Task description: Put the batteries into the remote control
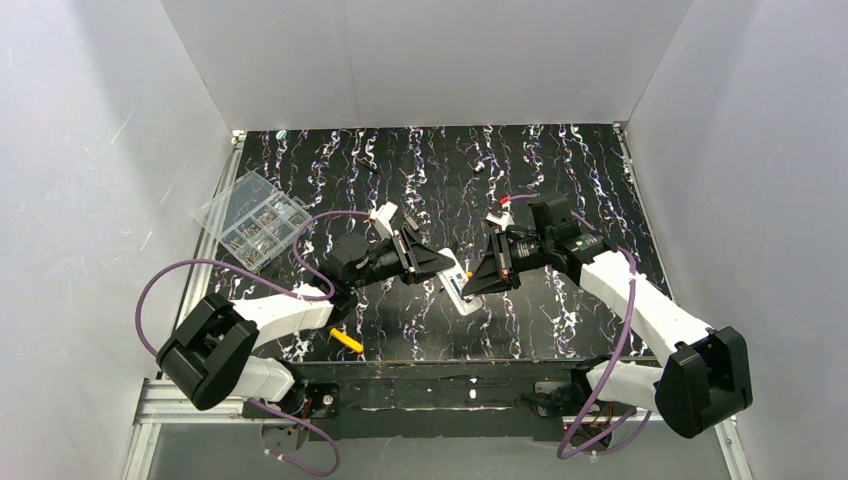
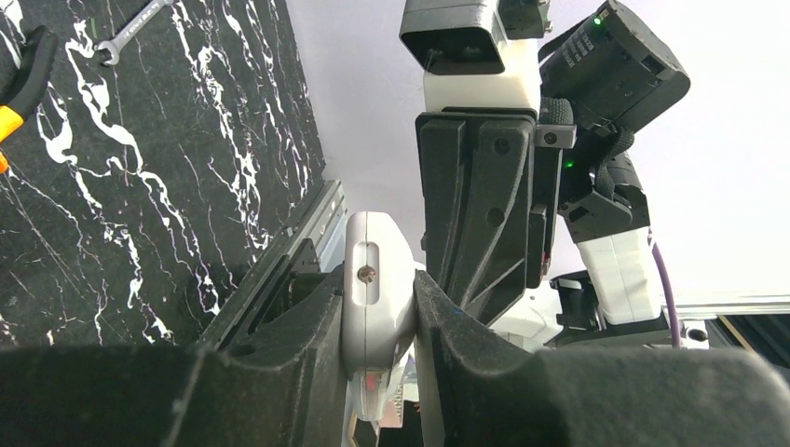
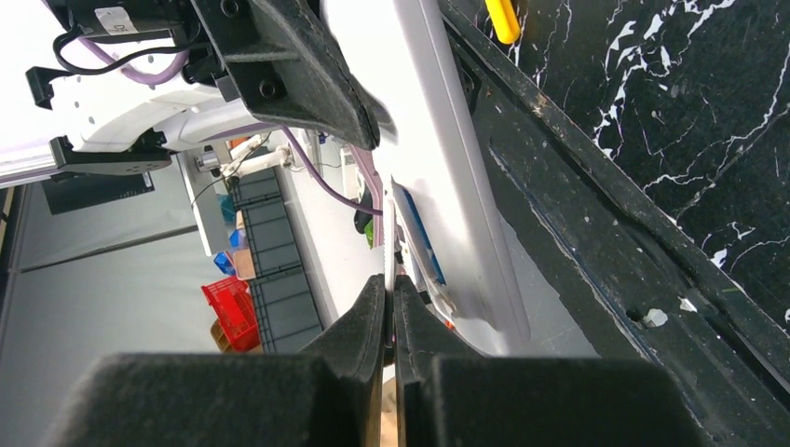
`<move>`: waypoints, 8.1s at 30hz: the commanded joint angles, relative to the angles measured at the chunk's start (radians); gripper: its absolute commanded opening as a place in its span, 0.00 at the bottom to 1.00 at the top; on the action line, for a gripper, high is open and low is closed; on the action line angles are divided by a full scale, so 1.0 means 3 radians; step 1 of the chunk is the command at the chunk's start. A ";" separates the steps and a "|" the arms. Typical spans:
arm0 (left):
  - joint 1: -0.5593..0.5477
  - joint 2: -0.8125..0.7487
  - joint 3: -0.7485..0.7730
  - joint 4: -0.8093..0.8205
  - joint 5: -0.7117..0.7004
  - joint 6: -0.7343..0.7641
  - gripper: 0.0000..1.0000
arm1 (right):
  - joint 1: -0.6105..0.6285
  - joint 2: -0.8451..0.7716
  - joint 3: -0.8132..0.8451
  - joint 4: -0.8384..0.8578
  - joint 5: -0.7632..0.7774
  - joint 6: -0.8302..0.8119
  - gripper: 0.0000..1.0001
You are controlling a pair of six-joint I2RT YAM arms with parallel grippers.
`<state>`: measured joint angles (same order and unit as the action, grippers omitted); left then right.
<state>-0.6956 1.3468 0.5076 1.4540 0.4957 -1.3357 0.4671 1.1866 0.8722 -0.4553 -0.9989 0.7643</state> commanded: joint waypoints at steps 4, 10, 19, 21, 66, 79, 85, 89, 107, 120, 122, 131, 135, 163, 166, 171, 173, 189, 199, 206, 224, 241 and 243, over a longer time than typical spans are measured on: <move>0.0010 -0.0057 0.0180 0.0293 0.0157 -0.0011 0.00 | 0.0043 0.0061 -0.0018 0.0233 -0.0106 0.0091 0.01; 0.0006 -0.0083 0.0153 0.0291 0.0168 -0.0017 0.00 | 0.0059 0.0104 -0.0051 0.0249 -0.0084 0.0096 0.01; 0.0010 -0.0092 0.0144 0.0292 0.0177 -0.0027 0.00 | 0.0059 0.0120 -0.0057 0.0224 0.0015 0.0081 0.05; 0.0010 -0.0094 0.0138 0.0292 0.0182 -0.0031 0.00 | 0.0059 0.0120 -0.0055 0.0224 0.0030 0.0081 0.05; 0.0010 -0.0091 0.0096 0.0293 0.0168 -0.0054 0.00 | 0.0059 0.0074 0.0270 -0.0420 0.0542 -0.0300 0.43; 0.0009 -0.0077 0.0112 0.0294 0.0177 -0.0063 0.00 | 0.0059 0.0034 0.0401 -0.0620 0.0716 -0.0413 0.43; 0.0012 -0.0078 0.0115 0.0295 0.0175 -0.0065 0.00 | 0.0059 0.0033 0.0398 -0.0651 0.0716 -0.0455 0.30; 0.0011 -0.0069 0.0123 0.0295 0.0178 -0.0068 0.00 | 0.0060 0.0034 0.0397 -0.0669 0.0718 -0.0474 0.19; 0.0009 -0.0072 0.0139 0.0295 0.0189 -0.0079 0.00 | -0.0008 -0.0162 0.0422 -0.0631 0.0689 -0.0503 0.03; 0.0008 -0.0067 0.0137 0.0295 0.0177 -0.0078 0.00 | -0.0044 -0.0234 0.0070 0.0318 0.0194 0.0229 0.01; 0.0010 -0.0063 0.0138 0.0295 0.0178 -0.0078 0.00 | -0.0044 -0.0225 0.0055 0.0327 0.0198 0.0234 0.01; 0.0008 -0.0076 0.0144 0.0296 0.0177 -0.0078 0.00 | -0.0044 -0.0172 -0.0008 0.0372 0.0189 0.0235 0.01; 0.0010 -0.0077 0.0146 0.0295 0.0178 -0.0078 0.00 | -0.0042 -0.0163 -0.0028 0.0330 0.0215 0.0197 0.01; 0.0010 -0.0060 0.0154 0.0296 0.0178 -0.0083 0.00 | -0.0044 -0.0074 -0.0059 0.0123 0.0203 0.0027 0.01; 0.0008 -0.0061 0.0154 0.0293 0.0173 -0.0086 0.00 | -0.0044 -0.0074 -0.0063 0.0092 0.0187 0.0001 0.01; 0.0010 -0.0049 0.0166 0.0294 0.0177 -0.0091 0.00 | -0.0044 -0.0089 -0.0088 0.0038 0.0190 -0.0046 0.01; 0.0010 -0.0042 0.0177 0.0293 0.0183 -0.0098 0.00 | -0.0044 -0.0092 -0.0096 0.0038 0.0197 -0.0046 0.01; 0.0011 -0.0040 0.0208 0.0292 0.0204 -0.0103 0.00 | -0.0044 -0.0035 -0.0051 0.0167 0.0283 0.0055 0.01; 0.0010 -0.0045 0.0192 0.0292 0.0204 -0.0097 0.00 | -0.0044 0.0023 -0.0013 0.0331 0.0323 0.0178 0.01; 0.0012 -0.0055 0.0166 0.0297 0.0188 -0.0088 0.00 | -0.0044 0.0043 0.0017 0.0206 0.0412 0.0095 0.17; 0.0010 -0.0068 0.0153 0.0297 0.0183 -0.0084 0.00 | -0.0043 -0.0009 0.0232 -0.0175 0.0650 -0.0134 0.35; 0.0008 -0.0063 0.0154 0.0297 0.0184 -0.0088 0.00 | -0.0044 -0.0104 0.0459 -0.0461 0.0922 -0.0311 0.36; 0.0009 -0.0066 0.0153 0.0297 0.0183 -0.0088 0.00 | -0.0044 -0.0129 0.0521 -0.0530 0.1005 -0.0369 0.36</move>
<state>-0.6891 1.3540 0.5171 1.4368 0.5133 -1.3502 0.4545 1.1793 0.9596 -0.5632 -0.7609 0.7059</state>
